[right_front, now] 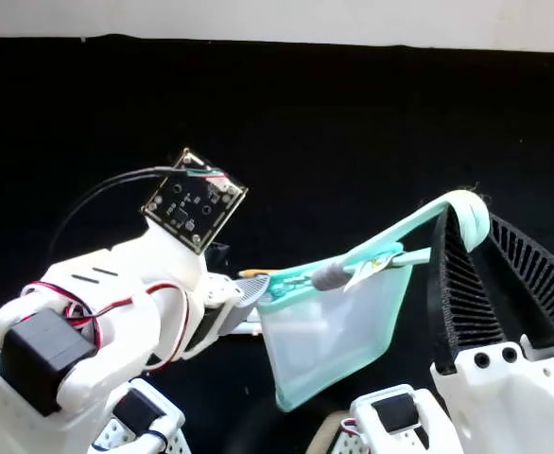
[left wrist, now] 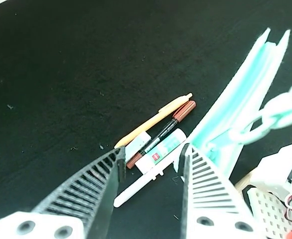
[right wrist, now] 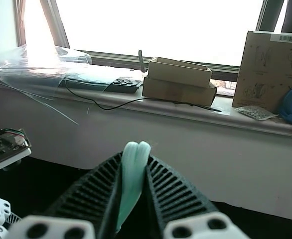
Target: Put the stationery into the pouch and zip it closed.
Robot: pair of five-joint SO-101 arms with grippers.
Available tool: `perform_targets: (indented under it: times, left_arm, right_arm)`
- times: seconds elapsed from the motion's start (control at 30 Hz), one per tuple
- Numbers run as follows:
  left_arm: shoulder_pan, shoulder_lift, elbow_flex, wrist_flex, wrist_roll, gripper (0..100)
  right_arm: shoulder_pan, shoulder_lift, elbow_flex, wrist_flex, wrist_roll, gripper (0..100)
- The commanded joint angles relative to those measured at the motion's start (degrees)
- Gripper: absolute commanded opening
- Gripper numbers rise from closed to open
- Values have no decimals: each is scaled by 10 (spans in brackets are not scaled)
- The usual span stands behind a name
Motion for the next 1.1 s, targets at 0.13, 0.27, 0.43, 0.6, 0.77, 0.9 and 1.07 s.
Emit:
perform_targets:
  times: [0.13,0.27,0.43,0.6,0.77,0.9,1.07]
  left_arm:
    - [53,-9,50,7,4,193]
    - [80,-22,56,7,2,188]
    - [84,-22,55,7,-25,5]
    - [84,-22,52,7,-39,6]
    - [79,-22,49,7,-40,6]
    - [63,-22,15,6,-68,6]
    - [17,-19,-34,5,-73,6]
  right_arm:
    - [54,0,-6,0,-5,7]
    - [80,0,-6,-1,-5,7]
    - [80,0,-6,-1,-6,7]
    - [80,0,-6,-1,-6,7]
    - [80,0,-6,-1,-6,7]
    - [80,0,-6,-1,-6,7]
    - [80,0,-7,-6,-38,7]
